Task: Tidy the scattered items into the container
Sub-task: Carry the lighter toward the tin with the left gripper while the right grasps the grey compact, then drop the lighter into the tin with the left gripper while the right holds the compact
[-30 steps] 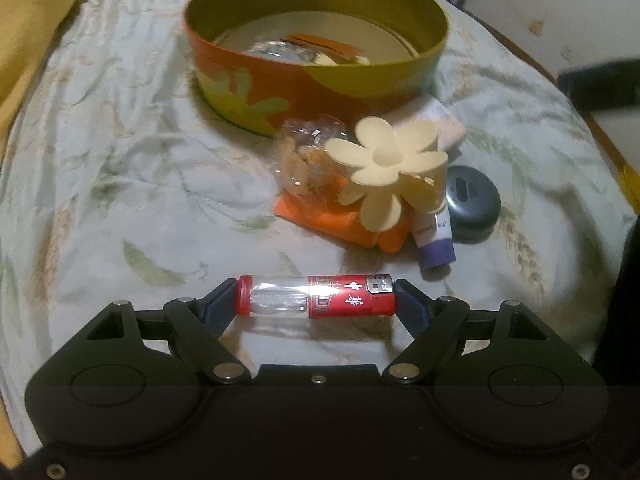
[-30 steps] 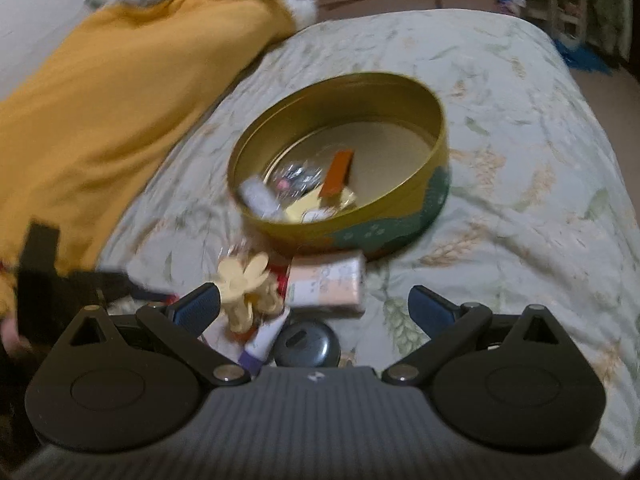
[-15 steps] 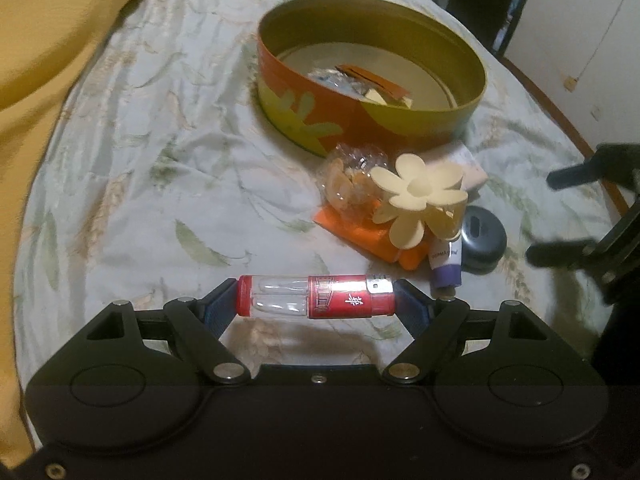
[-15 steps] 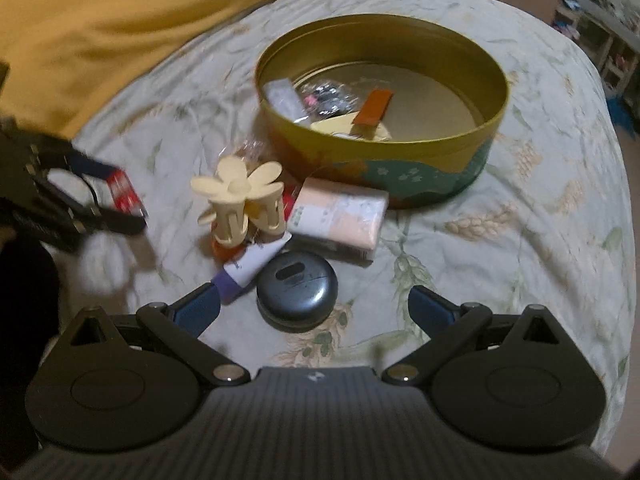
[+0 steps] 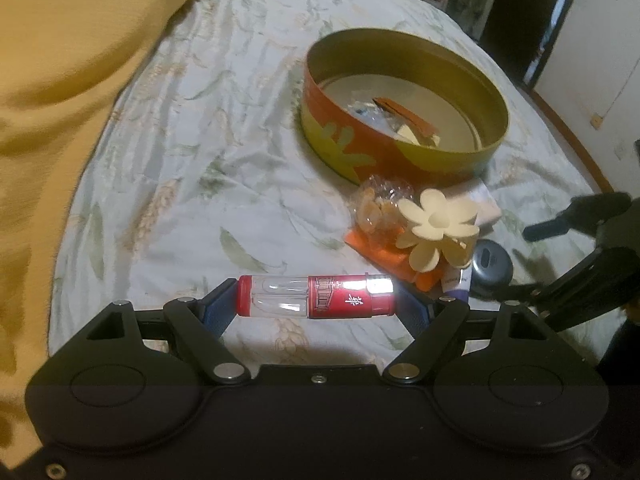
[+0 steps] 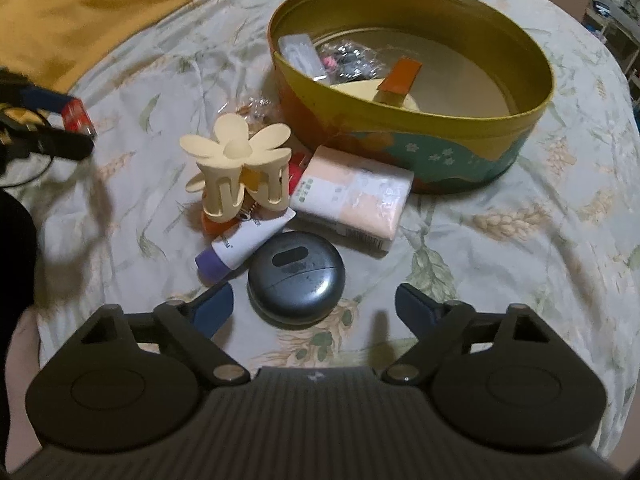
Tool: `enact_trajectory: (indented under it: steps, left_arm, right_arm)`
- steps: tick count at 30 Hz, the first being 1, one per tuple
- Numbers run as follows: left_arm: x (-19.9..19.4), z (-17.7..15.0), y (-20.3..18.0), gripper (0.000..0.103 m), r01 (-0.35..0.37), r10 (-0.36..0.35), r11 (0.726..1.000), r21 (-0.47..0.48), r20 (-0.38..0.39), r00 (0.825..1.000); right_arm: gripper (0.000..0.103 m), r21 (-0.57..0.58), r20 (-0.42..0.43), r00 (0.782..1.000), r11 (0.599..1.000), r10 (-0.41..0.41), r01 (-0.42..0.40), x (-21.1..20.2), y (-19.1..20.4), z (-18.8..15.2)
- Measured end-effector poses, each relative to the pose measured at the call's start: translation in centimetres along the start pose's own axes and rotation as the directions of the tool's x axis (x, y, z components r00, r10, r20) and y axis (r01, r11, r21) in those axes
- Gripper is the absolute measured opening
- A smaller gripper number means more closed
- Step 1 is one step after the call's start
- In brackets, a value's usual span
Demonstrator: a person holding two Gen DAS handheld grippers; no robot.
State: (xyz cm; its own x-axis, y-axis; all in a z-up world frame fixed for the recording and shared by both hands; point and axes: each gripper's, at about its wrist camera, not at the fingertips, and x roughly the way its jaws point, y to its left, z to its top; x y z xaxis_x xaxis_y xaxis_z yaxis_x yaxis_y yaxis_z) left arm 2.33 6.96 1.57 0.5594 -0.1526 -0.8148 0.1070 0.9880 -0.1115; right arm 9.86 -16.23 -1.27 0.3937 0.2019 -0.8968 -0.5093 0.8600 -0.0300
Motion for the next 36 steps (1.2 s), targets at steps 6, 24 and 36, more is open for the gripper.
enact_trajectory:
  steps: [6,24,36]
  left_arm:
    - [-1.0,0.4,0.0,0.080,-0.010,0.010,1.000,-0.015,0.021,1.000]
    - [-3.4,1.1,-0.7,0.080,-0.042,0.043,0.999,-0.010,0.062,0.997]
    - [-4.5,3.4,-3.5,0.080,-0.033,0.027,0.998,0.061,0.092,0.995]
  right_arm:
    - [0.083,-0.049,-0.045,0.999,0.999,-0.008,0.006,2.0,0.8,0.8]
    - [0.063,0.106,-0.052,0.996,0.992,0.069,-0.063,1.3,-0.6,0.3]
    - [0.063,0.183,-0.021,0.997,0.981,0.075,-0.070,-2.2,-2.5,-2.6]
